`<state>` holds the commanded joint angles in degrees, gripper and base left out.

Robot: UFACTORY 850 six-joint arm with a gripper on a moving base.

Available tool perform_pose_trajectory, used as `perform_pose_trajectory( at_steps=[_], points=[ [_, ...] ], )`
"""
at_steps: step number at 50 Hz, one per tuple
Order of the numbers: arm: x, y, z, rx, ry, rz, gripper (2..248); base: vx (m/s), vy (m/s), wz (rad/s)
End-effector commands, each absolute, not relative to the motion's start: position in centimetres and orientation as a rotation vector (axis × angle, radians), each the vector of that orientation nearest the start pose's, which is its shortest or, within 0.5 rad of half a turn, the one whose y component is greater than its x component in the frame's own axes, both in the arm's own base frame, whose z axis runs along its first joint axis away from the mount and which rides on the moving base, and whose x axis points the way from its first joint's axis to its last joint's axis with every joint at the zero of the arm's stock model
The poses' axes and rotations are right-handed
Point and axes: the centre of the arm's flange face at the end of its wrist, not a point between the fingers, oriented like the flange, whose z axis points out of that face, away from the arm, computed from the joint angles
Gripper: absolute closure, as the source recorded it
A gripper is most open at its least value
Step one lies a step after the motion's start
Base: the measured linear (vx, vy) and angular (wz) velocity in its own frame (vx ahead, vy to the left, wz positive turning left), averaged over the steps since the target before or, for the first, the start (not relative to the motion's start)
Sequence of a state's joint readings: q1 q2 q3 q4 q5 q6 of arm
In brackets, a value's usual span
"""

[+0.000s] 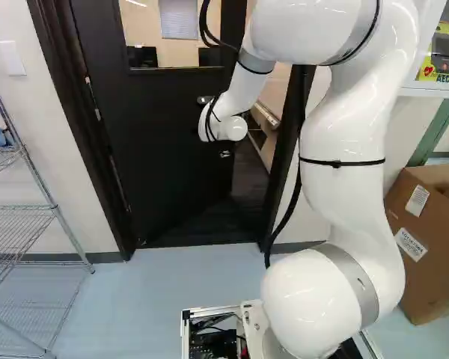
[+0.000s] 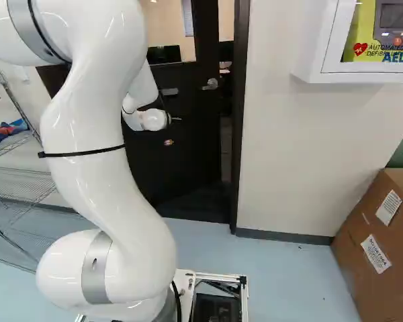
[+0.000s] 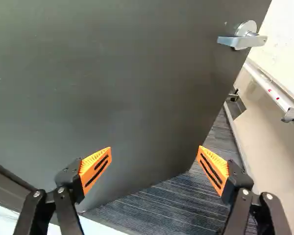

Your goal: Open the door and move inside

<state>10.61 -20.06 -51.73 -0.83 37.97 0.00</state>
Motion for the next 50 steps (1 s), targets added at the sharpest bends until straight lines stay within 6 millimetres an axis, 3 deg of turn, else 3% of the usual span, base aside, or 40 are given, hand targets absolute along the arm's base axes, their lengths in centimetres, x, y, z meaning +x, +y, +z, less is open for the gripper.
perform_pose_trajectory(
  at_steps=[50],
  points=[
    [46.4, 6.5, 43.1, -2.440, -0.190, -1.832, 3, 0.000, 0.000, 0.000]
  ],
)
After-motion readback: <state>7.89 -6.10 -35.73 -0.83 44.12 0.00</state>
